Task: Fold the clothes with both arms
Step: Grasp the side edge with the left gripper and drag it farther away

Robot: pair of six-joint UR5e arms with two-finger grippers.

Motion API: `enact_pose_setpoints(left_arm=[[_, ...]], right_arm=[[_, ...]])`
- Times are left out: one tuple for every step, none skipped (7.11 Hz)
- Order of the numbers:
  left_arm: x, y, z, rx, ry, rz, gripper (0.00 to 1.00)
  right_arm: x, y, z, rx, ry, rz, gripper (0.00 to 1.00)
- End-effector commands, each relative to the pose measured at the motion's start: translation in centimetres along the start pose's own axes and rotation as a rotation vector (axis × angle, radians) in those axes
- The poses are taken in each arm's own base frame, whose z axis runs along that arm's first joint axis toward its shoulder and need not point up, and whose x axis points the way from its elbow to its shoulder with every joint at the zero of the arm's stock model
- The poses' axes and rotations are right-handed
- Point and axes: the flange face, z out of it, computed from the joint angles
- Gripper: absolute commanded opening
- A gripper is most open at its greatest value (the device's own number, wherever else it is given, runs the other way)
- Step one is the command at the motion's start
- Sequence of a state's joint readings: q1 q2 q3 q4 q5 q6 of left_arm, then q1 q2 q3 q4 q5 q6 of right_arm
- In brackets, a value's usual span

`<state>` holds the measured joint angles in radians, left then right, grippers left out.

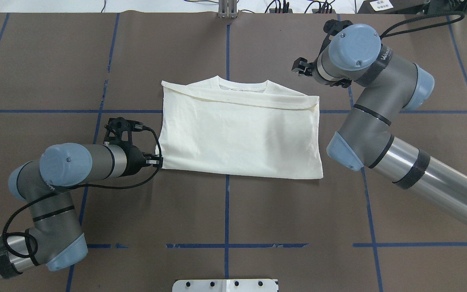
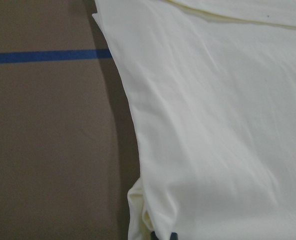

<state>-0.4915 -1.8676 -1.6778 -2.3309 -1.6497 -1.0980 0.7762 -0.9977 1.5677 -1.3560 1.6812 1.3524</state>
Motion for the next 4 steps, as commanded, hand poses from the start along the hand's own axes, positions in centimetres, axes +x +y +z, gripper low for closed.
enact_pose_setpoints(left_arm=[[-5.1,-5.2,-0.9,0.064,-0.082,0.104,0.00],[-10.0,-9.0,-0.6,0.093,-0.169,0.145,0.00],[-12.6,-14.4,0.3,0.129,-0.237,0.179,0.00],[-14.5,-20.8,2.1,0.145,-0.307,0.194,0.00]], right_arm=[[0.0,0.0,0.0,0.000,-0.001,-0.003,1.00],[-0.2,0.0,-0.1,0.001,-0.003,0.003,1.00],[-0.4,0.1,-0.3,0.000,-0.007,0.002,1.00],[-0.5,0.0,-0.3,0.001,-0.008,0.003,1.00]])
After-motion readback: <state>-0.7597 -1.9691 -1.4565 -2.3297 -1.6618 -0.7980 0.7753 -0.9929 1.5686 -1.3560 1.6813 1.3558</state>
